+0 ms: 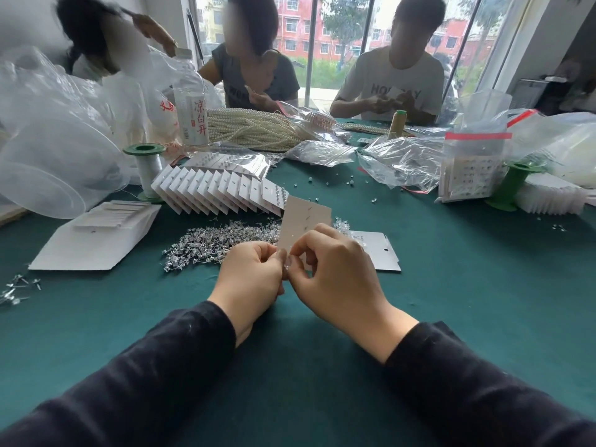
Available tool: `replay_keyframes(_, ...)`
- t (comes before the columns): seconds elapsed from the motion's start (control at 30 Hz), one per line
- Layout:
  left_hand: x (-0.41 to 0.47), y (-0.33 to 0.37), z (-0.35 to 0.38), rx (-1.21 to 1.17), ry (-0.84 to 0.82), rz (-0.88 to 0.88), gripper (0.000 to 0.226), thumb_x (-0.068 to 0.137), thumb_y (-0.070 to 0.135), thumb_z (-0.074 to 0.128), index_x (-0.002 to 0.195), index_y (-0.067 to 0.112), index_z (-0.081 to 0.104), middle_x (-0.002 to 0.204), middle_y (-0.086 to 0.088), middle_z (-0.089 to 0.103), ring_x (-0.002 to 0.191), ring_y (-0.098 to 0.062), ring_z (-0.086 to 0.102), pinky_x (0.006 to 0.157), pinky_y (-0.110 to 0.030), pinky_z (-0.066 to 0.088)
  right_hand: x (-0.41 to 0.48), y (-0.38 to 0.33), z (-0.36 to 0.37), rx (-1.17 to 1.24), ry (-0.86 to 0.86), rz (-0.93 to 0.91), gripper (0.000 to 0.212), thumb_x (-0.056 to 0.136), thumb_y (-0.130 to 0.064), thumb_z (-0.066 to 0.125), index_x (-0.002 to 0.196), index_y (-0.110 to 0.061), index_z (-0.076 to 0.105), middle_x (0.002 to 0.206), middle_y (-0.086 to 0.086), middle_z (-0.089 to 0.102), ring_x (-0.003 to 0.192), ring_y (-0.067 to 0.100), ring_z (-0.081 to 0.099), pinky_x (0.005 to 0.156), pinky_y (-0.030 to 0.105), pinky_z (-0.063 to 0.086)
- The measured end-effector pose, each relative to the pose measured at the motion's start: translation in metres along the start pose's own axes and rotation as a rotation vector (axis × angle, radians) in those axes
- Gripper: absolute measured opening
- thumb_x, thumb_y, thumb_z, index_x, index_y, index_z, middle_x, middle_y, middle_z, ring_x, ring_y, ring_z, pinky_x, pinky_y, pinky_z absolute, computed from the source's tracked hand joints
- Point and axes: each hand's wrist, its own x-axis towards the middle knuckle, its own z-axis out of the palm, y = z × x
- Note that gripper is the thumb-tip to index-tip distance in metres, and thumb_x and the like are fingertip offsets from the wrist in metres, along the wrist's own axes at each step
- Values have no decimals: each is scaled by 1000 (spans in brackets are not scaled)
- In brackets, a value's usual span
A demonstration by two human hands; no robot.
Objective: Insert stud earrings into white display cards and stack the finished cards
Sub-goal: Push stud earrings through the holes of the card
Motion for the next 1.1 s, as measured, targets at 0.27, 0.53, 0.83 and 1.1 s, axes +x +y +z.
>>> replay_keyframes(0.27, 0, 0, -3, 0, 8, -7, 37, 91, 4, 50, 54, 11, 53, 33, 9, 48, 30, -2, 41, 33, -12, 30, -1, 1, 4, -20, -42, -46, 8, 76, -15, 61, 68, -12, 62, 71, 0, 58, 59, 27, 55, 55, 35, 47)
replay_keyframes(0.53, -2, 3, -5, -24, -30, -38, 33, 91, 4, 49, 59, 9, 52, 48, -1, 50, 31, -2, 42, 32, -12, 29, -2, -1, 2, -33, -47, -61, 10, 78, -15, 58, 69, -9, 62, 74, 3, 60, 63, 29, 56, 56, 38, 48)
replay_keyframes(0.83, 10, 32, -51, 323, -120, 193, 23, 87, 33, 55, 94, 14, 66, 68, 2, 65, 46, -6, 50, 39, -16, 40, 9, 5, -13, 83, 171, -76, 6, 81, -14, 60, 75, -13, 60, 71, -10, 45, 55, 7, 44, 54, 21, 41)
replay_keyframes(1.1, 41, 29, -138, 979, 98, -63, 25, 76, 9, 68, 100, 14, 71, 96, -4, 71, 79, -19, 62, 84, -27, 47, 22, 9, -27, 697, 110, 265, 21, 87, 0, 55, 76, -18, 57, 76, -6, 57, 68, -3, 54, 65, 8, 43)
